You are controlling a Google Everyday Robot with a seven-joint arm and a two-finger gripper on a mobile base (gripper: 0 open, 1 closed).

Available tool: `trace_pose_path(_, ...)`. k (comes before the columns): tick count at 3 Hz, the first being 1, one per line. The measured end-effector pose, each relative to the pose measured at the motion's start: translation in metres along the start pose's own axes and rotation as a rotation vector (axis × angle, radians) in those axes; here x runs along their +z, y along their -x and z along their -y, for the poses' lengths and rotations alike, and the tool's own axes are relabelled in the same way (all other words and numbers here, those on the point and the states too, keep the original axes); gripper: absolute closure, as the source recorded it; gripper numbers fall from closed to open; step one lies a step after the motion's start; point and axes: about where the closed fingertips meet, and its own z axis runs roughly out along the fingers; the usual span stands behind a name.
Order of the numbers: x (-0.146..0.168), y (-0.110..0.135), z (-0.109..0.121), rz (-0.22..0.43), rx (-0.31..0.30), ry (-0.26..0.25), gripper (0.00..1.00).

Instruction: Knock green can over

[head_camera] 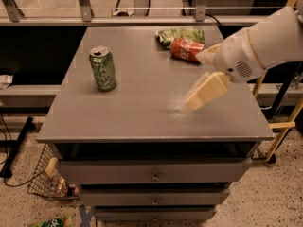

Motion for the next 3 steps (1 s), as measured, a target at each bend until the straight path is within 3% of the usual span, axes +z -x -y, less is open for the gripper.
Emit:
trace_pose_path(1, 0.006, 0.037, 0.003, 0.114, 0.018, -0.018, 0.0)
trace_pose_path(2, 0.009, 0.038, 0.005, 0.116, 0.015, -0.016, 0.0)
trace_pose_path(3, 0.061, 0.061, 0.028, 0.156, -0.021, 0.029, 0.0)
